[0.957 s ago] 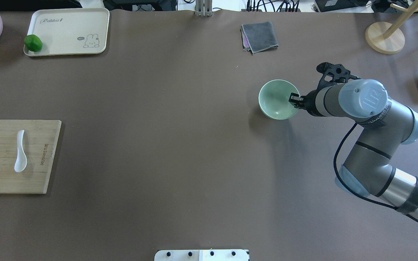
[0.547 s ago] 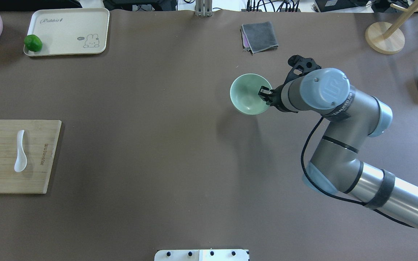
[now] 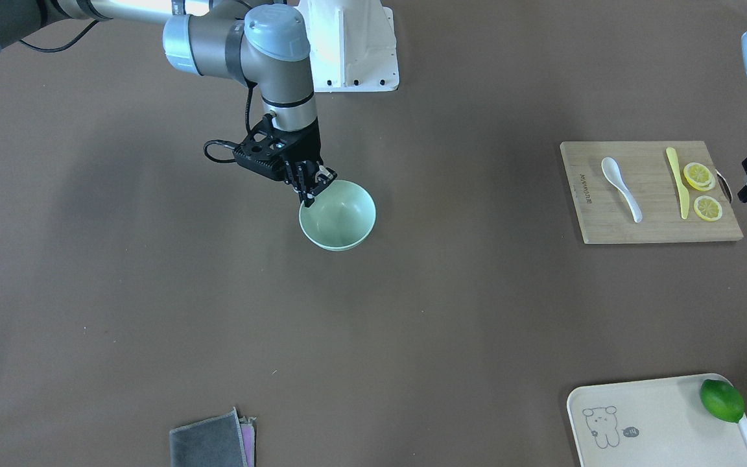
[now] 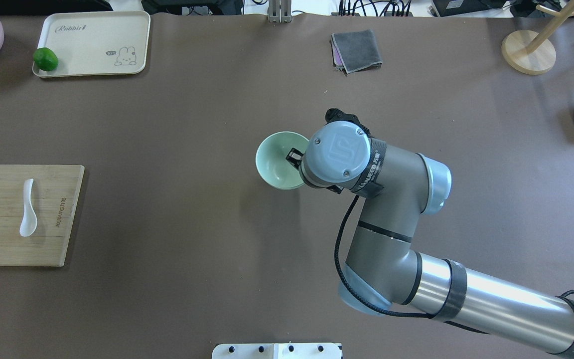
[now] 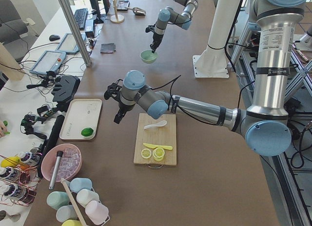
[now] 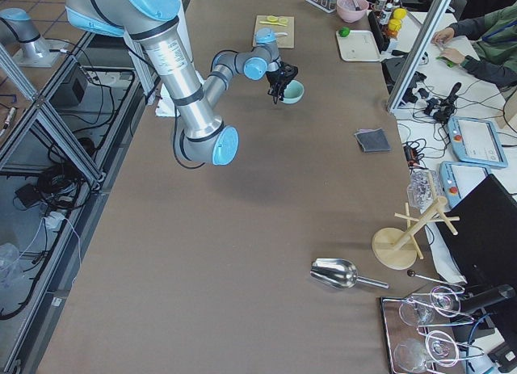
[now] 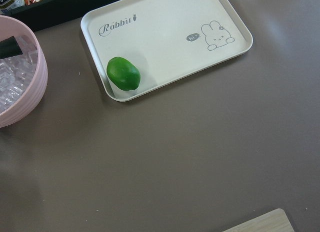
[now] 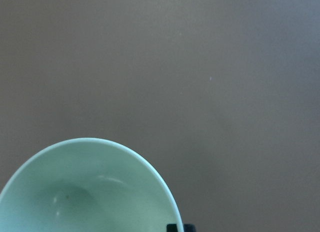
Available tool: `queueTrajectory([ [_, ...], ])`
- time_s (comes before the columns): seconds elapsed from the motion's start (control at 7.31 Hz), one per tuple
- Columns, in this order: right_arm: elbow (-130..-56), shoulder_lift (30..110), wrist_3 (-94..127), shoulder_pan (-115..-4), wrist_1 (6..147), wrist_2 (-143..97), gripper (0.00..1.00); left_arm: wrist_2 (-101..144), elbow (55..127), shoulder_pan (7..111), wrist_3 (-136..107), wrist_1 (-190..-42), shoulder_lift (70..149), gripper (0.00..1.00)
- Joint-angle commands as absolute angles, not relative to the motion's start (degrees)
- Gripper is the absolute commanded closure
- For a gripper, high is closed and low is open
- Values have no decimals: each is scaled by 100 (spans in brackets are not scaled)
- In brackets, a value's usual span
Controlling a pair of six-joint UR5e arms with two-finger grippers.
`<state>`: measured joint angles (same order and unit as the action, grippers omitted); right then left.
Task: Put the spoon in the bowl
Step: 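Drag the pale green bowl with the right gripper toward the table center, then release the bowl and withdraw the right gripper away from it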
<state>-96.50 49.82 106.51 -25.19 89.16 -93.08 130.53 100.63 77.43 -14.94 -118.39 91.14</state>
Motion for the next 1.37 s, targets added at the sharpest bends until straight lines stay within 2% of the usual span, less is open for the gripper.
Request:
queueTrajectory([
  [0.0, -9309, 4746, 10758, -2382, 8982, -9141, 49, 13052, 10063, 7708, -1494, -11839, 9114, 2],
  [0.14, -9282, 4781, 10706, -2373, 8991, -9010, 18, 13052, 10063, 7708, -1494, -11839, 9123, 2],
  [0.27, -9307, 4773, 10627, -2382, 9000, -8870, 0, 13052, 10063, 7708, -1494, -11839, 9123, 2],
  [0.41, -9403, 4755, 10191, -2634, 9009, -8938, 0, 13060, 10063, 7708, -1572, -11830, 9114, 2],
  [0.68, -9606, 4956, 9093, -3590, 9053, -9944, 0, 13052, 10116, 7429, -3375, -12352, 8844, 2],
  [0.96, -10253, 5892, 7408, -4548, 9000, -10903, 0, 12947, 10099, 6657, -5326, -13758, 8185, 2],
  [1.23, -10476, 6641, 5740, -5846, 9000, -12000, 0, 11845, 10099, 5744, -6210, -14035, 7920, 2],
])
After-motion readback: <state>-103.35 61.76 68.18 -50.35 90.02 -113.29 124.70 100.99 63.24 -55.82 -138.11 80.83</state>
